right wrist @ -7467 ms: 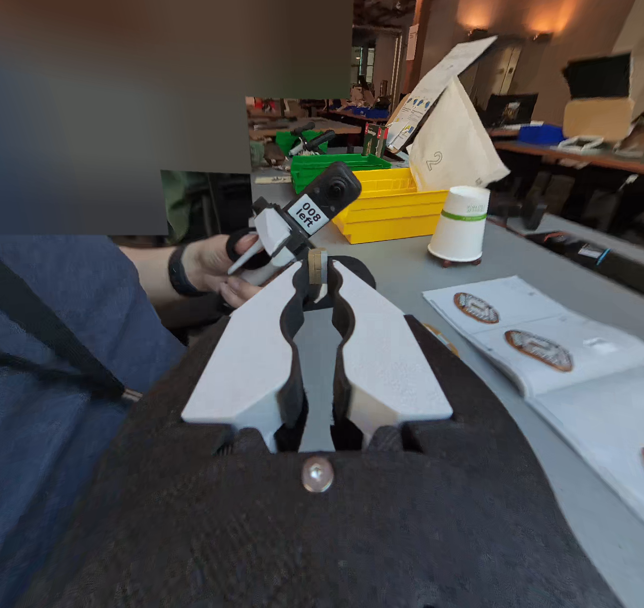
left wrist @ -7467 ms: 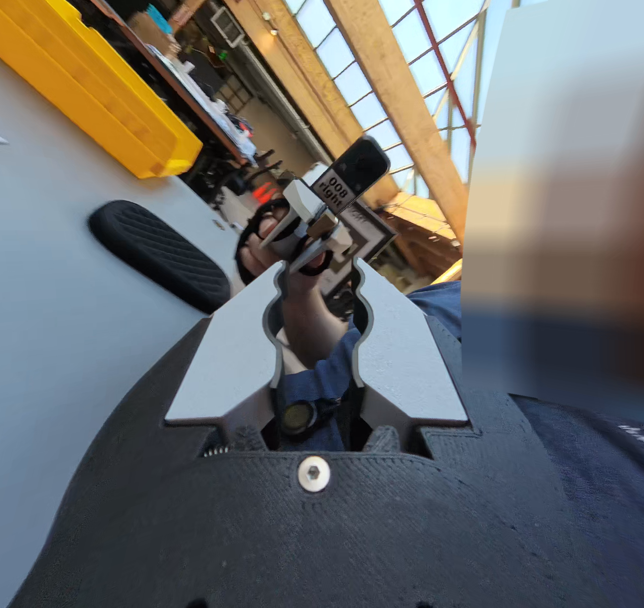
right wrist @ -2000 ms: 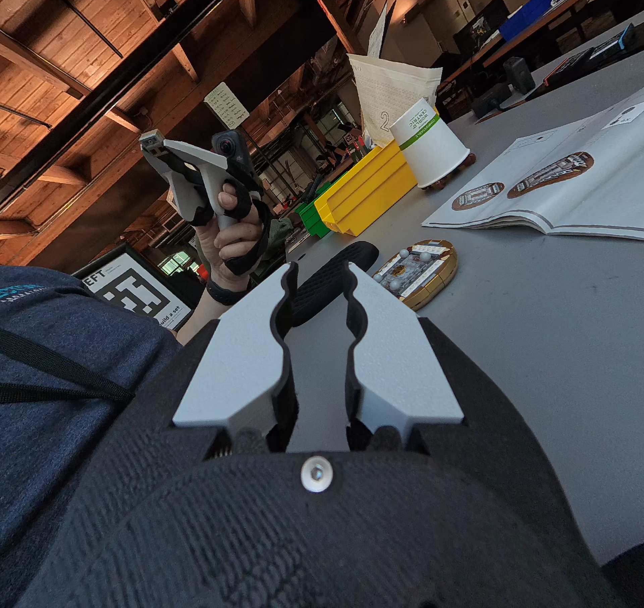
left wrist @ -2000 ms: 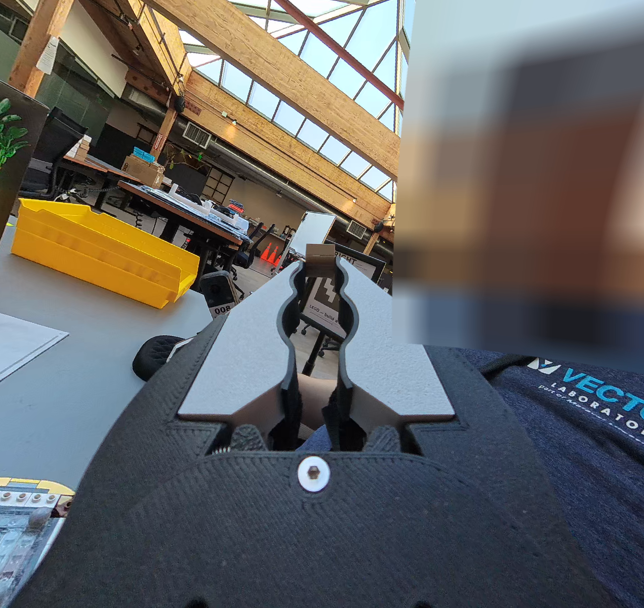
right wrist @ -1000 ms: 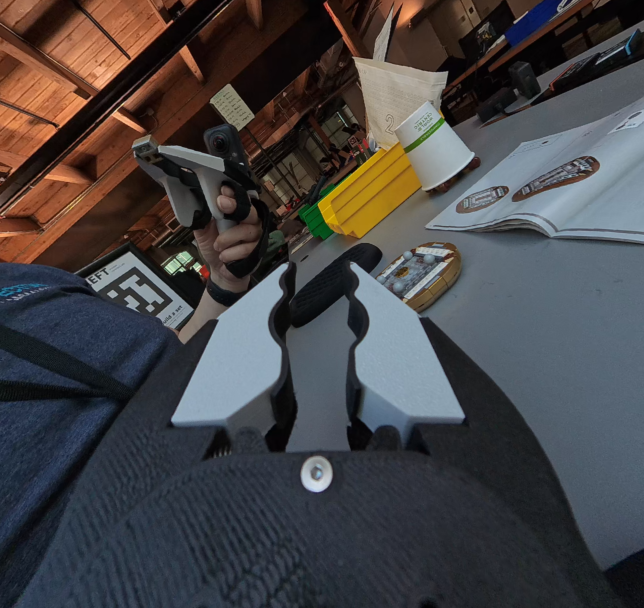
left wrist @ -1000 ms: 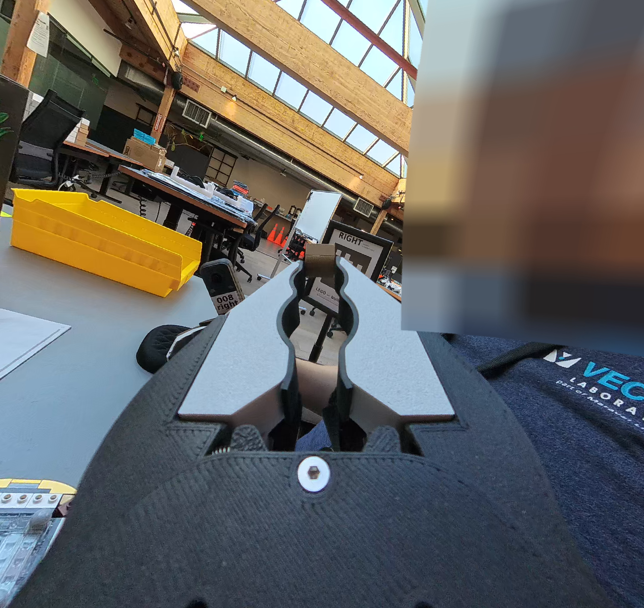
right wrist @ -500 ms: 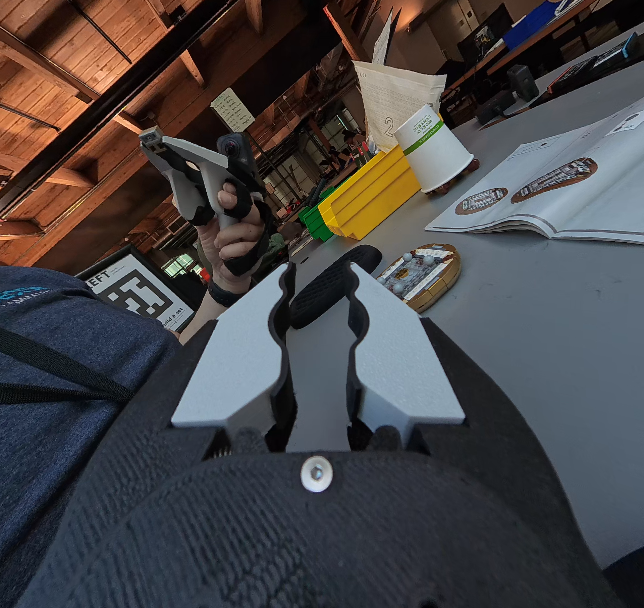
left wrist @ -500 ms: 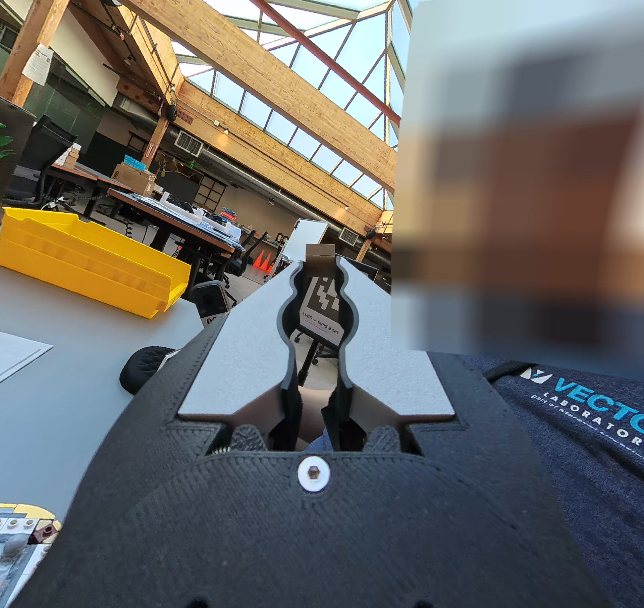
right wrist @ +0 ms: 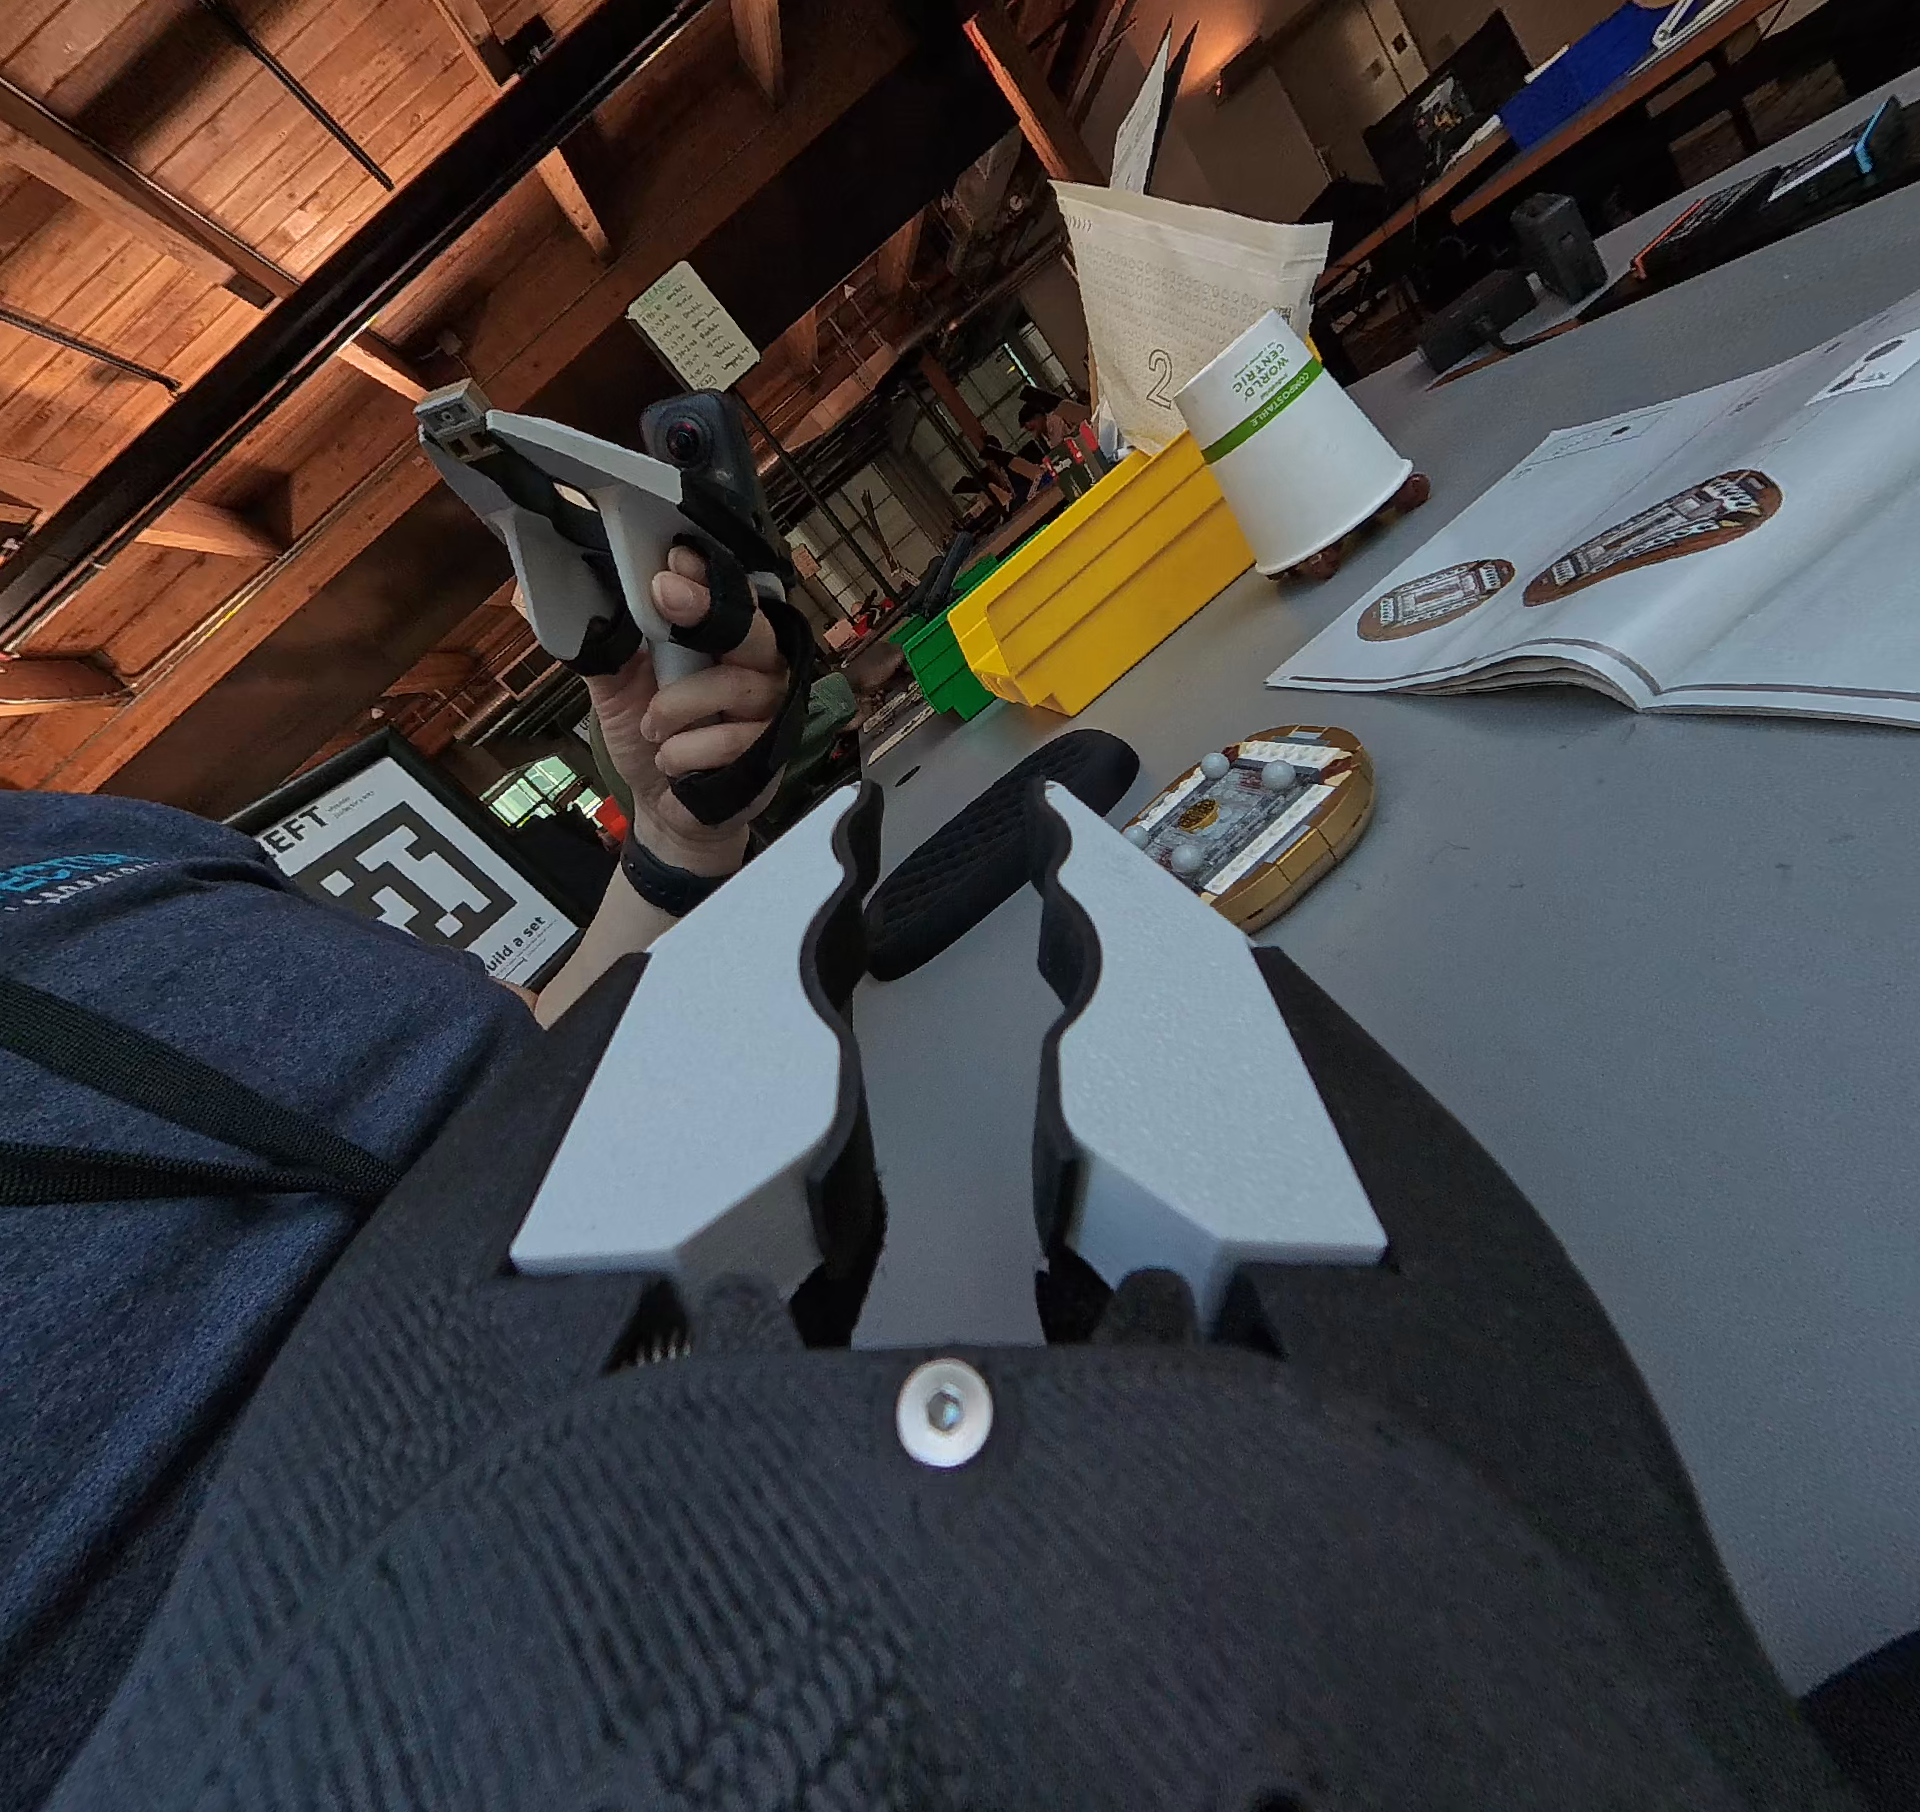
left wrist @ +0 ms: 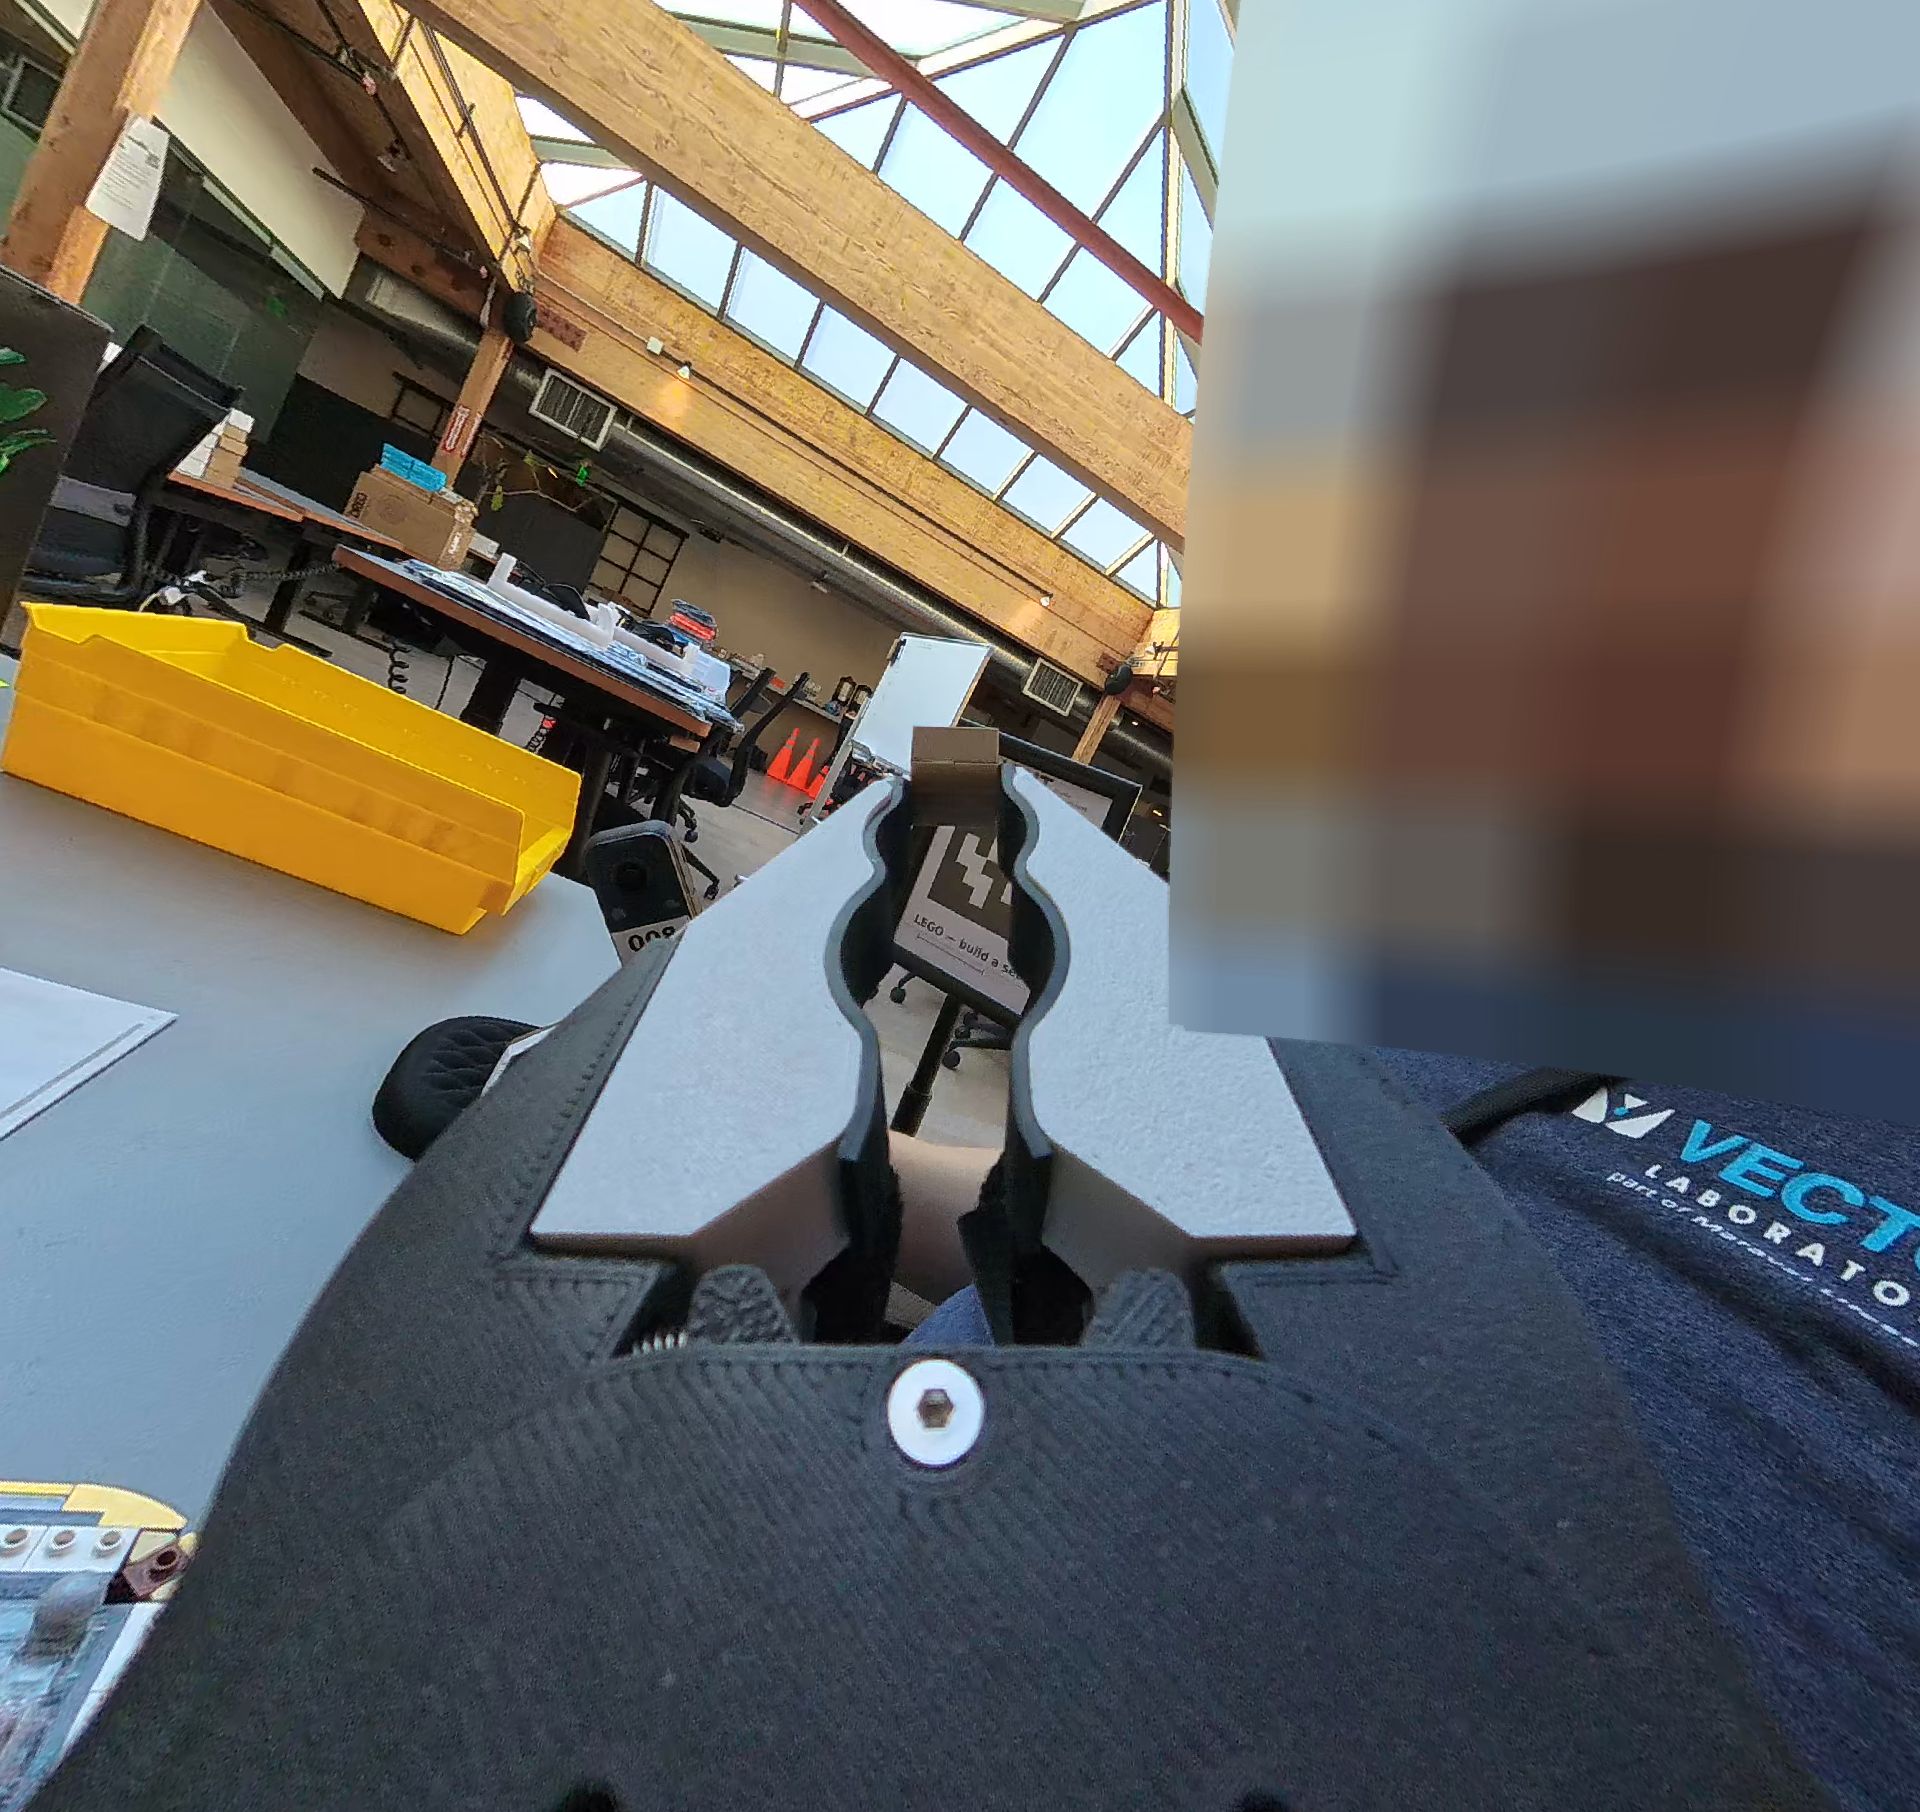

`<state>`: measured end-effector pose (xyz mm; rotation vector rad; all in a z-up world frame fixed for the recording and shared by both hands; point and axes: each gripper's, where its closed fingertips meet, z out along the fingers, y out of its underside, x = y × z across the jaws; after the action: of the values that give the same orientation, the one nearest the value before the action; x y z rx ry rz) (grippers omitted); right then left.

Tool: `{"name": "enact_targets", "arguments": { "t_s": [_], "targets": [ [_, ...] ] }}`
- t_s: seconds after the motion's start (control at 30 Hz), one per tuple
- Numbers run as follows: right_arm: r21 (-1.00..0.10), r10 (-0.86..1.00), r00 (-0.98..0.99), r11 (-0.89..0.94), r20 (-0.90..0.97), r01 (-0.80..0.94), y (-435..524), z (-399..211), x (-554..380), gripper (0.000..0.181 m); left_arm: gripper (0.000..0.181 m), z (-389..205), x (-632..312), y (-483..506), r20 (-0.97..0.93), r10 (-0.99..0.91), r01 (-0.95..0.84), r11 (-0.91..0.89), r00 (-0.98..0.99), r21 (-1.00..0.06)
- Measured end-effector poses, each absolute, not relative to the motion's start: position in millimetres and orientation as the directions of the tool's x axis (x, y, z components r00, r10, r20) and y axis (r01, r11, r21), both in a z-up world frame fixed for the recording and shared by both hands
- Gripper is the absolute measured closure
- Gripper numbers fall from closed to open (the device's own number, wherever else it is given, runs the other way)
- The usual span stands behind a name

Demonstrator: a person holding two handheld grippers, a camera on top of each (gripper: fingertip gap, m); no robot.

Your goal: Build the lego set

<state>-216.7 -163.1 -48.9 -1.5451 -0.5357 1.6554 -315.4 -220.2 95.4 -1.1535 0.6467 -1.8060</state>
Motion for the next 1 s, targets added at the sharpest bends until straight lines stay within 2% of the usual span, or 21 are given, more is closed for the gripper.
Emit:
{"name": "enact_targets", "arguments": {
  "t_s": [1.0],
  "targets": [
    [-0.771, 0.783, 0.069, -0.586, -0.618, -0.250, -165.2, -50.3, -217.6, 0.155, 0.168, 88.2, -310.6, -220.9, 0.390, -0.917, 0.327, -0.395, -0.083, -0.859]
  ]
}}
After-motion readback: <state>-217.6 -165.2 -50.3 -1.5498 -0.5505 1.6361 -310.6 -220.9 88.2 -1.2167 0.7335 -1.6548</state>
